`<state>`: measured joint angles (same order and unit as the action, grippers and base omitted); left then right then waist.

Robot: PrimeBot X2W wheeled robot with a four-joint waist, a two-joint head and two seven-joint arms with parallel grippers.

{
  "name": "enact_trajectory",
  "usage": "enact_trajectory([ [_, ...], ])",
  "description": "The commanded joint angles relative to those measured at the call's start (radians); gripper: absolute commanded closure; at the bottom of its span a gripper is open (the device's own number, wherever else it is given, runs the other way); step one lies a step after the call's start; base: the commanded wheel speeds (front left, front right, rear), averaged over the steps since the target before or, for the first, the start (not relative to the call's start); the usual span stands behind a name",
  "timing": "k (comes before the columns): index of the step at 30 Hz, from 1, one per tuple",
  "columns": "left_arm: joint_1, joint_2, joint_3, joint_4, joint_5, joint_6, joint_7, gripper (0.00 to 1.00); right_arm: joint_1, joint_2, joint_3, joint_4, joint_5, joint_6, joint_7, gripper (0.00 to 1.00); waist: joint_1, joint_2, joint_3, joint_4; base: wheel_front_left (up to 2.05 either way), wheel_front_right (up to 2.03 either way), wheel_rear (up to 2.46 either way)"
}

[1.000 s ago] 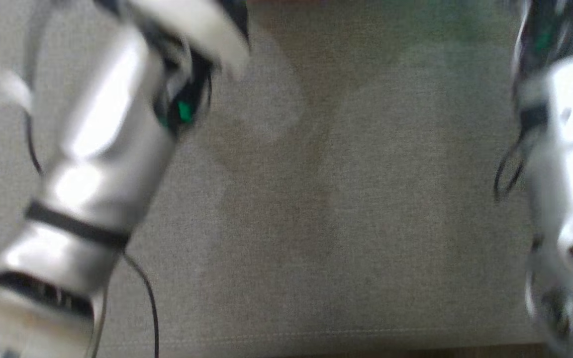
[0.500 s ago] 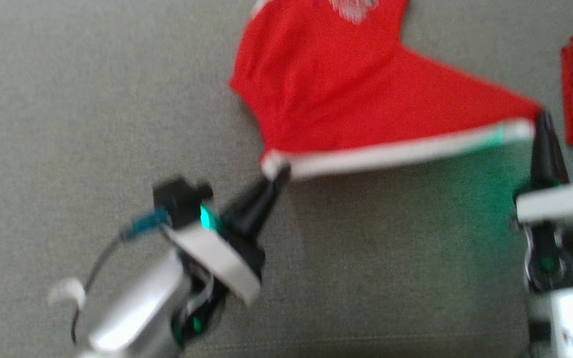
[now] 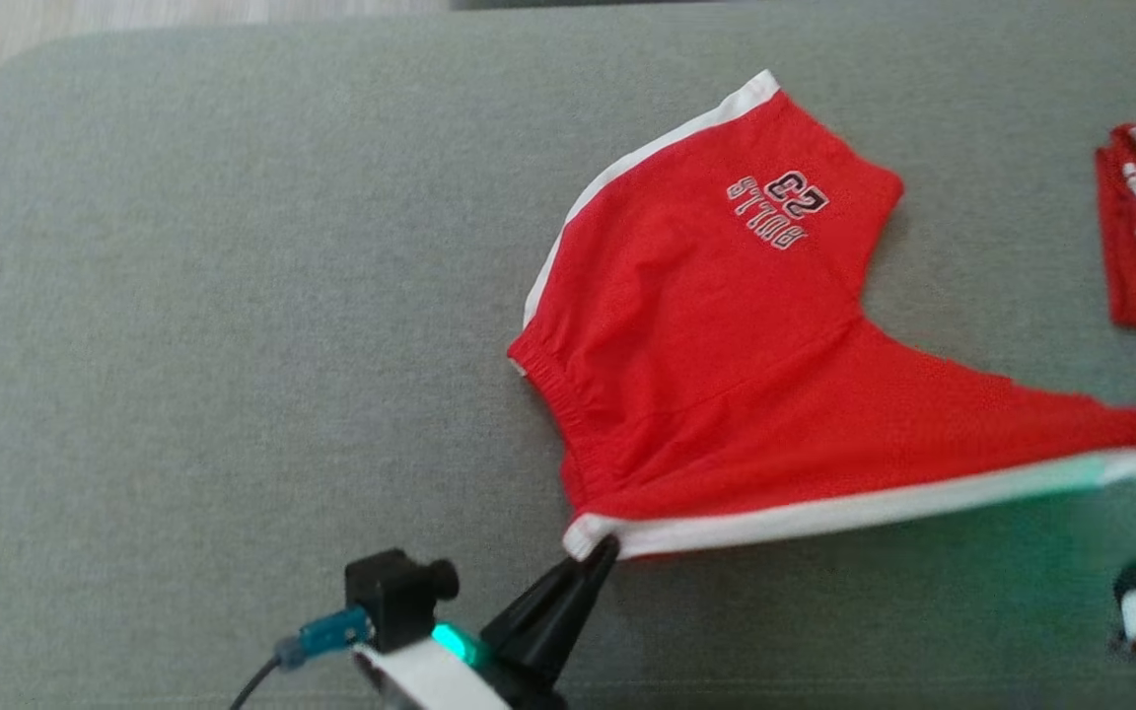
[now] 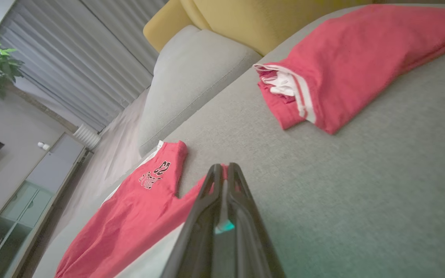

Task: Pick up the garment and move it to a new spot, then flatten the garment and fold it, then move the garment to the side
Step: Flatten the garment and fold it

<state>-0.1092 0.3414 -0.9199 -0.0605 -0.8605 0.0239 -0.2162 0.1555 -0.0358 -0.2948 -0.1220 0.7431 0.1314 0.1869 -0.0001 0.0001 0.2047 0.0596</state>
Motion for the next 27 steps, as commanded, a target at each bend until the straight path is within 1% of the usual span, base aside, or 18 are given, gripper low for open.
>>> enact_trajectory([
  [1, -0.053, -0.008, 0.041, -0.038, -0.007, 0.001, -0.009, 1.0, -0.089, -0.015, 0.017, -0.053, -0.027, -0.001, 0.015, 1.0, 0.0001, -0.0001, 0.025, 0.022, 0.0, 0.0, 0.0],
  [4, -0.101, -0.043, 0.056, -0.045, -0.023, -0.004, 0.0, 1.0, -0.213, -0.015, 0.039, -0.053, -0.091, -0.001, 0.077, 1.0, 0.0001, -0.0001, 0.052, 0.05, 0.0, 0.0, 0.0],
  [6, -0.14, -0.068, 0.07, -0.051, -0.035, -0.006, 0.008, 1.0, -0.313, -0.015, 0.053, -0.03, -0.137, -0.001, 0.125, 1.0, 0.0001, -0.0001, 0.07, 0.07, 0.0, 0.0, 0.0],
  [8, -0.182, -0.095, 0.083, -0.062, -0.056, -0.007, 0.027, 1.0, -0.42, -0.015, 0.058, 0.009, -0.194, -0.001, 0.171, 1.0, 0.0001, -0.0001, 0.091, 0.095, 0.0, 0.0, 0.0],
  [12, -0.269, -0.158, 0.11, -0.055, -0.103, 0.008, 0.075, 1.0, -0.61, -0.015, 0.058, 0.113, -0.288, -0.001, 0.246, 1.0, 0.0001, -0.0001, 0.124, 0.149, 0.0, 0.0, 0.0],
  [13, -0.269, -0.158, 0.11, -0.055, -0.103, 0.008, 0.075, 1.0, -0.61, -0.015, 0.058, 0.113, -0.288, -0.001, 0.246, 1.0, 0.0001, -0.0001, 0.124, 0.149, 0.0, 0.0, 0.0],
  [16, -0.332, -0.201, 0.141, -0.004, -0.12, 0.048, 0.098, 1.0, -0.723, -0.015, 0.06, 0.202, -0.357, -0.001, 0.276, 1.0, 0.0001, -0.0001, 0.146, 0.18, 0.0, 0.0, 0.0],
  [19, -0.383, -0.228, 0.174, 0.073, -0.121, 0.091, 0.098, 1.0, -0.815, -0.019, 0.047, 0.303, -0.425, -0.001, 0.279, 1.0, 0.0001, -0.0001, 0.163, 0.196, 0.0, 0.0, 0.0],
  [21, -0.405, -0.244, 0.19, 0.125, -0.139, 0.104, 0.1, 1.0, -0.864, -0.023, 0.031, 0.373, -0.473, -0.001, 0.275, 1.0, 0.0001, -0.0001, 0.171, 0.203, 0.0, 0.0, 0.0],
  [23, -0.43, -0.255, 0.192, 0.175, -0.145, 0.106, 0.104, 1.0, -0.904, -0.033, 0.026, 0.438, -0.52, -0.001, 0.265, 1.0, 0.0001, -0.0001, 0.18, 0.208, 0.0, 0.0, 0.0],
  [27, -0.467, -0.275, 0.177, 0.247, -0.179, 0.078, 0.112, 1.0, -0.957, -0.039, 0.032, 0.542, -0.57, -0.001, 0.235, 1.0, 0.0001, -0.0001, 0.19, 0.213, 0.0, 0.0, 0.0],
])
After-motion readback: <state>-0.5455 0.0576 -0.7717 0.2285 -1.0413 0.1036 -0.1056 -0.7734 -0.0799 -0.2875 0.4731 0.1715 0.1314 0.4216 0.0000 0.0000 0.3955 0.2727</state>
